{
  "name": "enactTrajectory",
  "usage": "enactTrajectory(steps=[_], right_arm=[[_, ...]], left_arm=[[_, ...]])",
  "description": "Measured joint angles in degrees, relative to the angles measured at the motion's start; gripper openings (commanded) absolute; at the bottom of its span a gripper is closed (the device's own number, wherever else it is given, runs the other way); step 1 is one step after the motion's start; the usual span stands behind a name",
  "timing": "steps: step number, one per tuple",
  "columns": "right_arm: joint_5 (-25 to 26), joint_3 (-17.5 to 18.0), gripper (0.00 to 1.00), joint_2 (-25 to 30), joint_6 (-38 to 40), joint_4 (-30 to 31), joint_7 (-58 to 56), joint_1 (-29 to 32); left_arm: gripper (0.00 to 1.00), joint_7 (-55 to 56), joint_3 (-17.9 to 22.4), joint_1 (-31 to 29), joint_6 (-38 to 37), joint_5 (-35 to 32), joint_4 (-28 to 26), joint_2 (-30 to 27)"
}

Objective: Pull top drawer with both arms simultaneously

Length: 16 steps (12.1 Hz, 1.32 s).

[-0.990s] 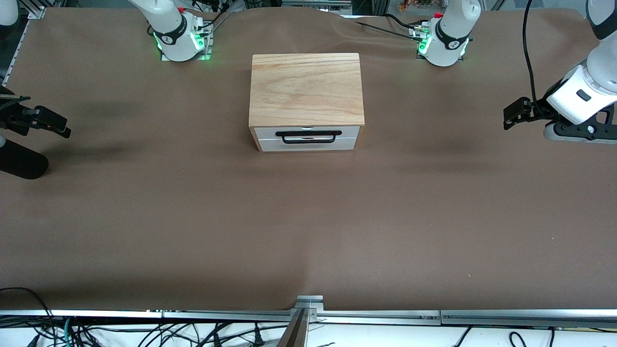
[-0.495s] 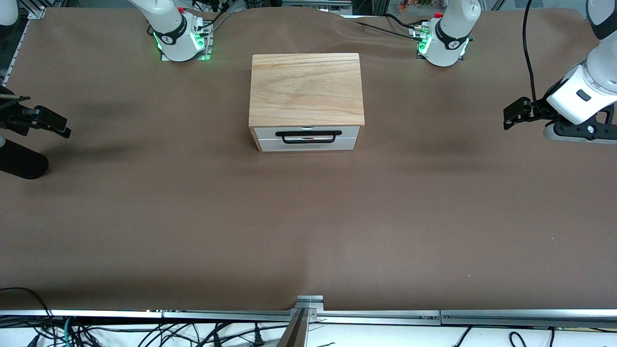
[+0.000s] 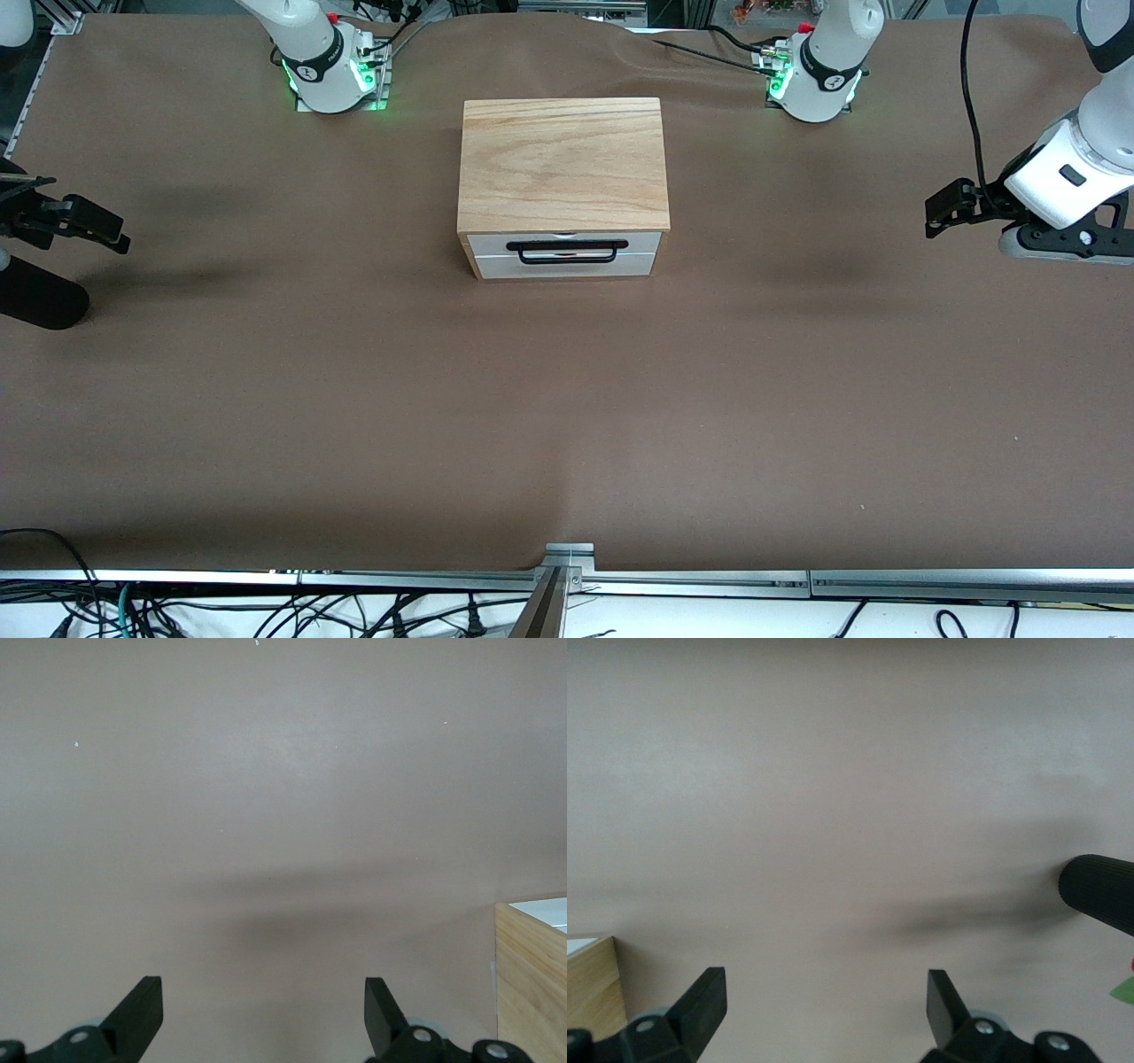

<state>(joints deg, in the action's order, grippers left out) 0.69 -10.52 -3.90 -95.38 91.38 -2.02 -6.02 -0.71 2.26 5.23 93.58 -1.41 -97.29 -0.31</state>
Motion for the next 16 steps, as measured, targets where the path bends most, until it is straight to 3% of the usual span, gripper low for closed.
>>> enactTrajectory(steps=[6,11,13,16], right_arm=[[-0.01,0.33,1.00,-2.51,0.52,0.01,0.00,-0.19],[-0.71,0.88,1.00,-3.89,4.19,0.02,0.00,-1.12],[-4.67,0.96,1.00,-5.17,4.39,0.05,0.00,-1.25],[-16.10,0.98,1.00,-8.02,4.06,0.06,-0.07,-1.24]], left_arm=[[1.00,0.00,-0.01,0.02,0.31,1.93,-0.48,1.47],[1.00,0.08,-0.12,0.05,13.12,3.62,-7.46,5.76],[1.00,0.10,-0.30,0.10,18.54,6.94,-12.18,6.57],[1.00,0.10,-2.14,0.20,26.56,9.72,-19.39,8.15]])
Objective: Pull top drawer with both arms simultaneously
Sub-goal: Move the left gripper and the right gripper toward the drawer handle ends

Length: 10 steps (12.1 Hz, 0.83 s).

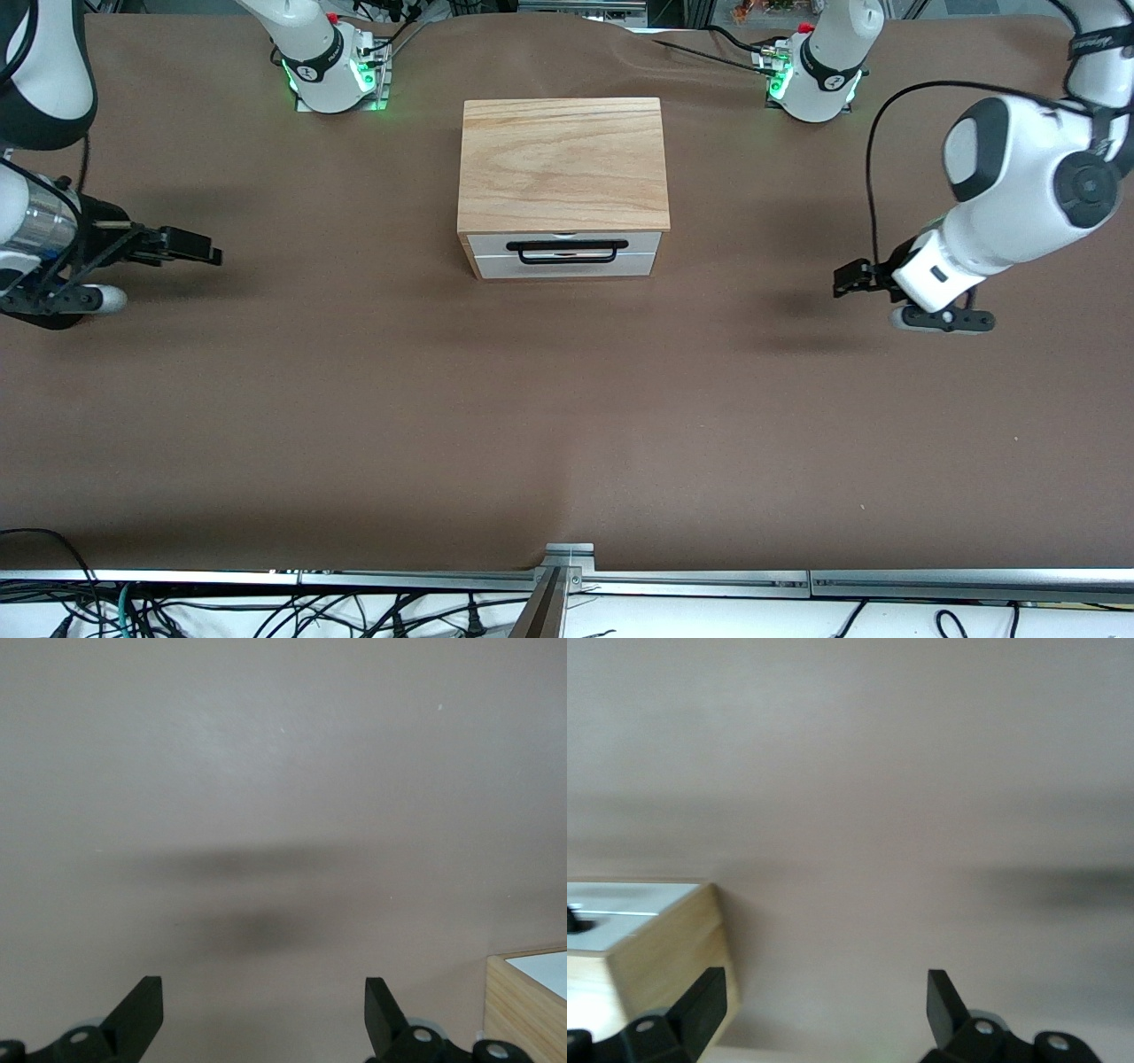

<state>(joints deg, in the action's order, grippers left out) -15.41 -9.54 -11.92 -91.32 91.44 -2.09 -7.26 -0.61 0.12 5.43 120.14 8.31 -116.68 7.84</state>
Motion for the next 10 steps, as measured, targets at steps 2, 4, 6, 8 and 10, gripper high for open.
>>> enactTrajectory(steps=[2,4,6,8,10], right_arm=[[-7.45,-0.01,1.00,-2.19,-1.35,-0.01,-0.04,0.06],[-16.40,-0.01,1.00,-5.12,-3.19,0.03,-0.44,0.09],[-24.48,0.02,1.00,-8.66,-5.04,0.08,-3.69,-0.09],[-31.94,0.03,1.00,-11.85,-6.33,0.54,-8.66,-0.25],[-39.63,0.11,1.00,-14.45,-6.41,1.44,-13.42,-1.25]], left_arm=[[1.00,-0.02,-2.25,0.18,3.50,5.69,-3.12,1.05],[1.00,-1.59,-4.31,0.77,5.84,18.50,-5.05,2.44],[1.00,-9.07,-5.37,1.64,7.76,32.18,-5.63,4.80],[1.00,-22.67,-5.50,2.72,8.00,49.97,-5.89,7.73],[1.00,-35.61,-6.34,4.11,7.71,66.53,-6.00,11.05]])
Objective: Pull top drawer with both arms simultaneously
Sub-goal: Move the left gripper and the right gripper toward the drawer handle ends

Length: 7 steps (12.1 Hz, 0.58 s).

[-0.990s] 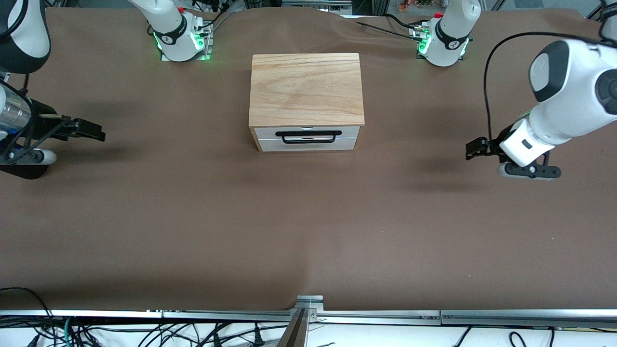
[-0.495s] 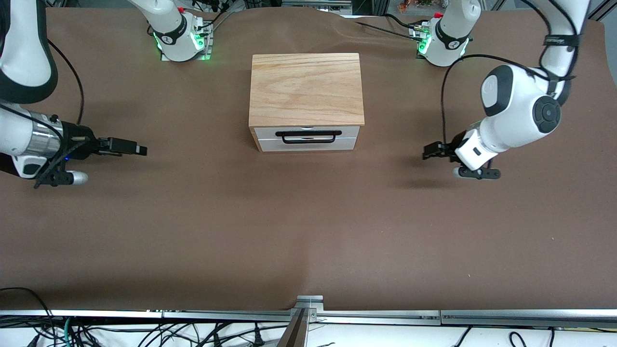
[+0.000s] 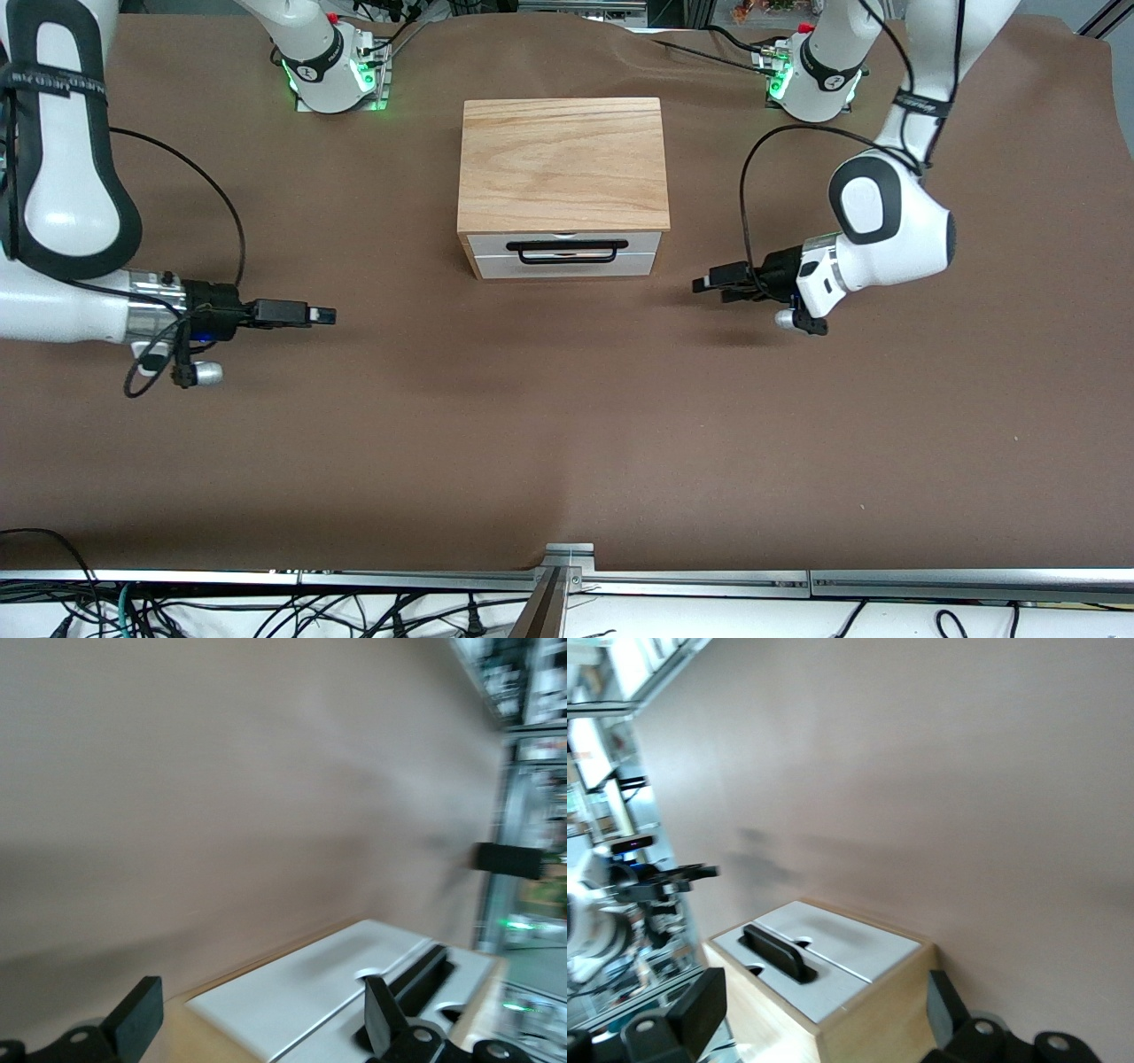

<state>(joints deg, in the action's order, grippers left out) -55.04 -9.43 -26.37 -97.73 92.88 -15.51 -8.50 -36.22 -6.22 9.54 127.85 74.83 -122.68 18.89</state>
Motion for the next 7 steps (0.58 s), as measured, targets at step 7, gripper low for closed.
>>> enactTrajectory(steps=[7], right_arm=[[-24.83,0.21,1.00,-5.32,-4.91,8.18,-20.67,-8.37]], left_arm=[[1.00,-31.63,-10.04,0.95,-2.29,35.95,0.25,9.02]])
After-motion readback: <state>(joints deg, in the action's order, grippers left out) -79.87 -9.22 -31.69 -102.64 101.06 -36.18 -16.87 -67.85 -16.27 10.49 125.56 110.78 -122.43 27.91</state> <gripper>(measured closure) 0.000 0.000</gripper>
